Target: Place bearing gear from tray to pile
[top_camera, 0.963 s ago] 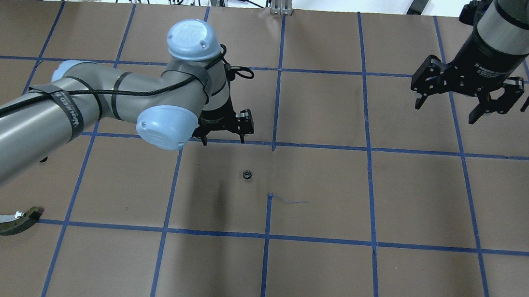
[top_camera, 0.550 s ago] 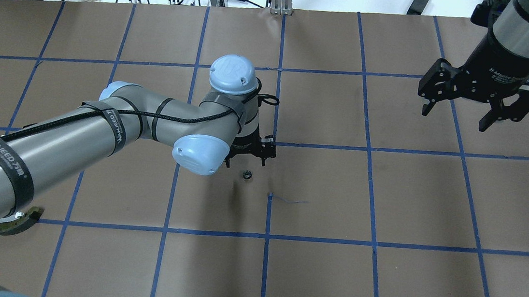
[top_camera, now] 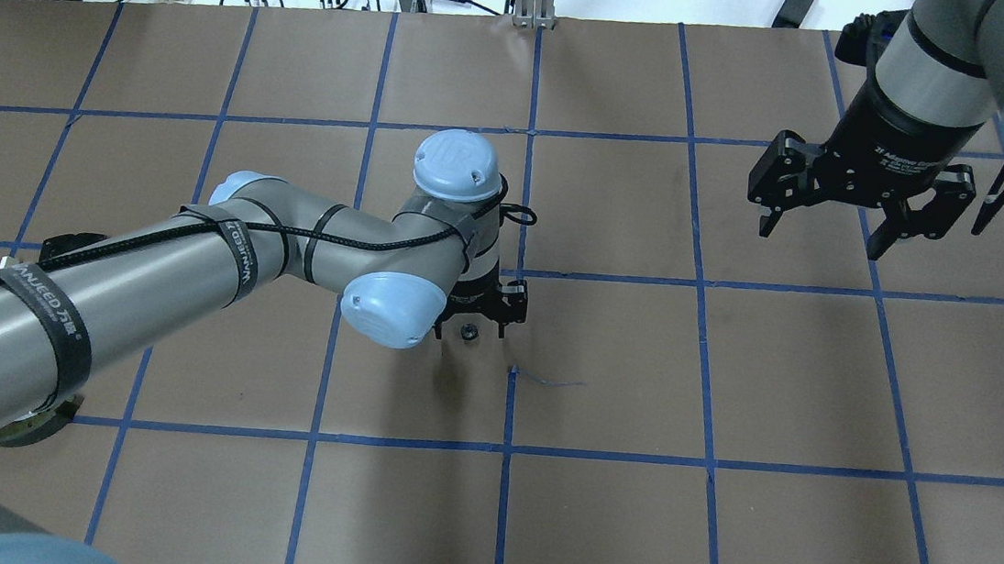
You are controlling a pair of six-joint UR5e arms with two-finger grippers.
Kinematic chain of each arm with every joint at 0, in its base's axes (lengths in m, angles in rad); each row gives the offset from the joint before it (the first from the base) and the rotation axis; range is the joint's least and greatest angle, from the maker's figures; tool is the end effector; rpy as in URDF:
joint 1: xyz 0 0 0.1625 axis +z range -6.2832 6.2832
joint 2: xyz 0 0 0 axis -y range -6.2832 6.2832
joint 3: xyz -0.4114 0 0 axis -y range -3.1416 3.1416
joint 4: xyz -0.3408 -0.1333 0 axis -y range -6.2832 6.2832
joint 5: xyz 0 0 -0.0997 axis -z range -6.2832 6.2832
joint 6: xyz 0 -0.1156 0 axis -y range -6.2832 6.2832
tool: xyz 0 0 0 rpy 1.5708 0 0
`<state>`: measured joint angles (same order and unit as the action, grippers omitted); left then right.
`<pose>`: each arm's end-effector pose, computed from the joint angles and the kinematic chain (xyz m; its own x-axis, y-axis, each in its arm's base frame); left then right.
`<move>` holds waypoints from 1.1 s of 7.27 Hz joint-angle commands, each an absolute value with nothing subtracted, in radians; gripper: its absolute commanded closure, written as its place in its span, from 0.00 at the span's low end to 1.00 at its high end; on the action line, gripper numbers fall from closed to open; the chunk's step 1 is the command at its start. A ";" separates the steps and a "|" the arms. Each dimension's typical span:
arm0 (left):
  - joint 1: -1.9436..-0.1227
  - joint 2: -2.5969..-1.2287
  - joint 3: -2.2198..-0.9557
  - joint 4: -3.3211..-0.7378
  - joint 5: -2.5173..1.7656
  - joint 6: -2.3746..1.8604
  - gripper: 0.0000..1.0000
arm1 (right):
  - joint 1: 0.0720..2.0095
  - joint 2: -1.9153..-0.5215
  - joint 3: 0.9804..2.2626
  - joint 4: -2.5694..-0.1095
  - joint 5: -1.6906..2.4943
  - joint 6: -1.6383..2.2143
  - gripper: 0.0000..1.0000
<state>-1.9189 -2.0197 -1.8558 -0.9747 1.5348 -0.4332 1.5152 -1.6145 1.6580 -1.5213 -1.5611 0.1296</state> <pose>-0.3047 -0.4367 0.1768 -0.9960 -0.0857 -0.0253 -0.0884 0.9862 0.1396 0.1114 -0.4179 0.4343 -0.9828 0.1845 0.0024 0.1839 0.9785 0.0933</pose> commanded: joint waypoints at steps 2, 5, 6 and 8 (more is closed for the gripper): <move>-1.919 -2.031 -1.858 -0.976 1.534 -0.439 0.58 | 1.516 -1.615 1.672 -1.505 -1.574 0.135 0.00; -1.904 -2.016 -1.849 -0.974 1.534 -0.416 1.00 | 1.517 -1.634 1.672 -1.505 -1.575 0.127 0.00; -1.875 -1.994 -1.842 -0.979 1.540 -0.390 1.00 | 1.517 -1.641 1.669 -1.506 -1.577 0.124 0.00; -1.683 -1.907 -1.845 -1.096 1.562 -0.219 1.00 | 1.517 -1.652 1.669 -1.517 -1.563 0.124 0.00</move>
<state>-1.8075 -1.9653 -1.8474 -1.0137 1.5585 -0.3272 1.5171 -1.6464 1.6700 -1.5119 -1.5731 0.1237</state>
